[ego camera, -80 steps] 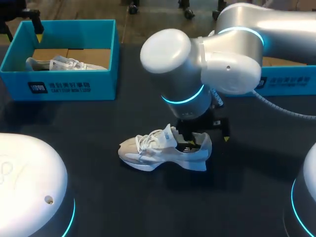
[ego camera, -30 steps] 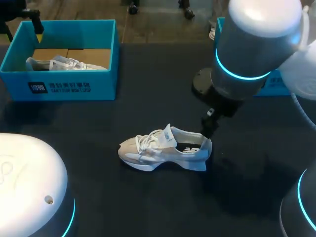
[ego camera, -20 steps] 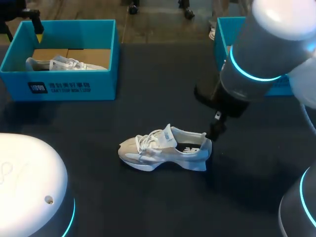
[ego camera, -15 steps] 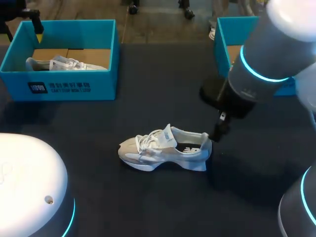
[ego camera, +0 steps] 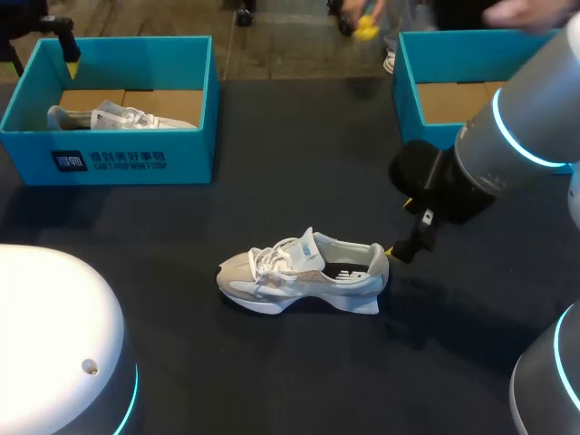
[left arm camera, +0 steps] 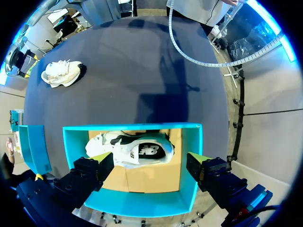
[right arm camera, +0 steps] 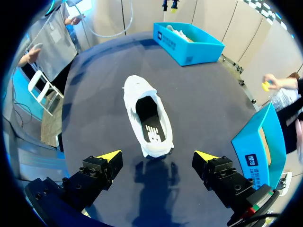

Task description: Take the shoe out of the shoebox, open the shoe tongue, remove and reinsert the insole, then place the shoe into the shoebox

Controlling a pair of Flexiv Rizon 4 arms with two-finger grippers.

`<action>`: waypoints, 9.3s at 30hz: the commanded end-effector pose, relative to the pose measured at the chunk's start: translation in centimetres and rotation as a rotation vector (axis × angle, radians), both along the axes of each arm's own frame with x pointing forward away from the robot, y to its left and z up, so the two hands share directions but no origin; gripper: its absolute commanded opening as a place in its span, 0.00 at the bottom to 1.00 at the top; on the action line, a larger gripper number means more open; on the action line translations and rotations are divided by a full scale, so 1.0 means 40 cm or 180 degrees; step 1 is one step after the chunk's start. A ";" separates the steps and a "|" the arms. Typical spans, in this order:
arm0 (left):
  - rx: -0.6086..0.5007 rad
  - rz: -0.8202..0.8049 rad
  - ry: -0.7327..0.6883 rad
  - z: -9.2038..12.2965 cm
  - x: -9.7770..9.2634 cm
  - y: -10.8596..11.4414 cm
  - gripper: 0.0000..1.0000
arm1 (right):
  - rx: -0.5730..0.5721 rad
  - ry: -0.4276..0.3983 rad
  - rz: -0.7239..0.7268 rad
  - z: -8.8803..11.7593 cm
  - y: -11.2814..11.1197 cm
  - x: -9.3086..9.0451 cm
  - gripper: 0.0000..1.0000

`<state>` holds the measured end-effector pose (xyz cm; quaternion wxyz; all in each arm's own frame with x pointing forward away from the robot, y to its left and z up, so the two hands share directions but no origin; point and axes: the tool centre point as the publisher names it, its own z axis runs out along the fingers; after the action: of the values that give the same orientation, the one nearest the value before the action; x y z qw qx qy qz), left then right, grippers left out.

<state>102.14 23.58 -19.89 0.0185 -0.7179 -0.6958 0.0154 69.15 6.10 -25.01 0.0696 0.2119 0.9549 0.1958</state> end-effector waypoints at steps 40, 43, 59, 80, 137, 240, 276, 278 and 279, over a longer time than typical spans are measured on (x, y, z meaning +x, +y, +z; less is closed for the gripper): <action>0.0003 -0.0003 -0.0014 -0.001 -0.004 0.001 1.00 | 0.1031 -0.0611 0.1323 -0.183 -0.032 0.032 1.00; 0.0003 -0.0003 -0.0014 -0.001 -0.004 0.001 1.00 | 0.1141 -0.0678 0.1272 -0.209 -0.036 0.034 1.00; 0.0003 -0.0003 -0.0014 -0.001 -0.004 0.001 1.00 | 0.1341 -0.0703 0.1254 -0.315 -0.017 0.056 1.00; 0.0003 -0.0003 -0.0014 -0.001 -0.004 0.001 1.00 | 0.1553 -0.0564 0.1109 -0.367 0.079 0.057 1.00; 0.0003 -0.0003 -0.0014 -0.001 -0.004 0.001 1.00 | 0.1539 -0.0390 0.1247 -0.416 0.160 0.074 0.00; 0.0361 0.5617 -0.0281 0.066 -0.366 -0.276 1.00 | 0.1570 -0.0327 0.1237 -0.437 0.144 0.057 0.00; 0.0545 0.7115 -0.0247 0.058 -0.606 -0.495 1.00 | 0.1570 -0.0327 0.1237 -0.437 0.144 0.057 0.00; 0.0542 0.7133 -0.0220 0.051 -0.615 -0.516 1.00 | 0.1570 -0.0327 0.1237 -0.437 0.144 0.057 0.00; 0.0548 0.7176 -0.0217 0.048 -0.622 -0.527 1.00 | 0.1570 -0.0327 0.1237 -0.437 0.144 0.057 0.00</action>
<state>77.25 3.55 -17.49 0.0242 0.3180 -0.9470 -0.0386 71.50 11.78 -42.31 0.0250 0.0256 0.8959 0.4427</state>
